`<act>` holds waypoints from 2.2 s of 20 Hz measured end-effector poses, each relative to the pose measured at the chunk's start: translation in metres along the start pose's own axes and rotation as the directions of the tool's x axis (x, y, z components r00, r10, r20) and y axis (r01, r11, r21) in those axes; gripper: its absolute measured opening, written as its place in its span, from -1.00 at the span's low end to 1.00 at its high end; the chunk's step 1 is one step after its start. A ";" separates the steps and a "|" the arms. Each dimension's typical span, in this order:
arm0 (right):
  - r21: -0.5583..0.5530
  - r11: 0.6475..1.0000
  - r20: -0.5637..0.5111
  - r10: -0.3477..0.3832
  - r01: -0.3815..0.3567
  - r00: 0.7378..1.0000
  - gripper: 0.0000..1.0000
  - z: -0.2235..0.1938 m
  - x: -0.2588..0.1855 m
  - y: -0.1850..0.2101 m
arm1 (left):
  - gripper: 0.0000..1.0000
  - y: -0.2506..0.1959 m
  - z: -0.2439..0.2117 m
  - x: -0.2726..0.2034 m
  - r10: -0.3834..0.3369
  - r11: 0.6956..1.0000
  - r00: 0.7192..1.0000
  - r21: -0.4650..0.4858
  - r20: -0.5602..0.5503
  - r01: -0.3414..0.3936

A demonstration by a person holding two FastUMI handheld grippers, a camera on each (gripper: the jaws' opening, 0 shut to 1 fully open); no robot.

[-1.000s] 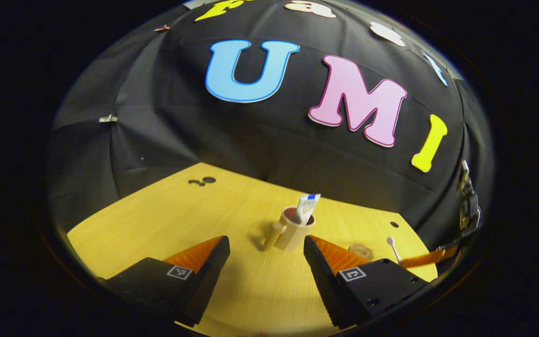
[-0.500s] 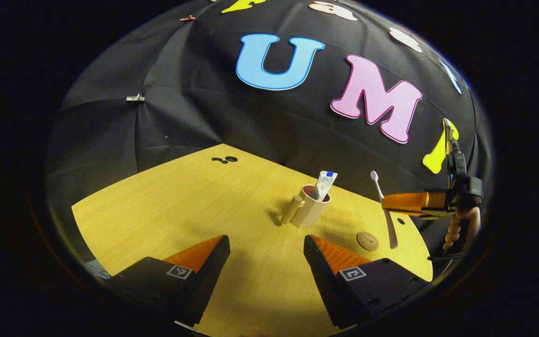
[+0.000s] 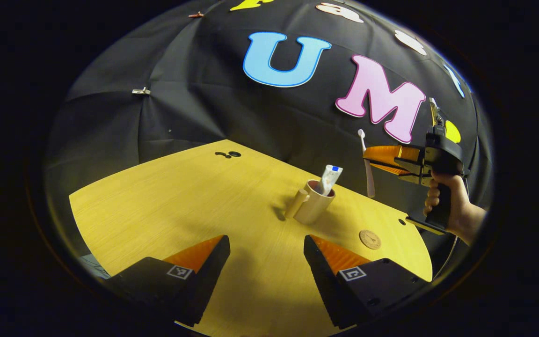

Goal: Put the toothbrush and toothpaste on the desktop into the cup, then pick up the cup and place it on the coaster on the desktop.

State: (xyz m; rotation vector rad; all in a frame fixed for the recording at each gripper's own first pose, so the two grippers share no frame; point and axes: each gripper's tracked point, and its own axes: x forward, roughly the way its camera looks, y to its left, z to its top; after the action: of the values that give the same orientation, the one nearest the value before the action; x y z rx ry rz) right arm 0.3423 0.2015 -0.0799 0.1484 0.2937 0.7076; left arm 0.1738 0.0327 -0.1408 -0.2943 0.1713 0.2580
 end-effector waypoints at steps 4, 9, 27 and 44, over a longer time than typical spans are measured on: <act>-0.004 1.000 0.043 -0.003 0.003 0.999 -0.90 -0.002 0.026 -0.005 | 0.96 0.023 0.016 0.008 0.049 0.995 0.998 -0.087 0.050 -0.045; -0.060 0.998 0.066 -0.009 0.013 0.998 -0.90 -0.015 0.053 -0.018 | 0.95 0.046 0.011 0.006 0.084 0.989 0.995 -0.126 0.054 -0.076; -0.053 0.999 0.200 0.018 -0.007 0.980 -0.90 -0.040 0.078 -0.030 | 0.95 0.054 -0.015 0.016 0.097 0.995 0.995 -0.022 0.022 -0.096; -0.132 0.987 0.191 -0.062 0.089 0.980 0.94 -0.020 -0.020 -0.072 | 0.95 -0.007 0.010 0.047 -0.067 0.989 0.997 0.132 -0.028 0.070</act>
State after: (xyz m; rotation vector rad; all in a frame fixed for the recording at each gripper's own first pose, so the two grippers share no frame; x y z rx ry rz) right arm 0.3661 0.1346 -0.1110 0.0689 0.0691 0.6314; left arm 0.2219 0.0400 -0.1392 -0.1708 0.2006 0.1738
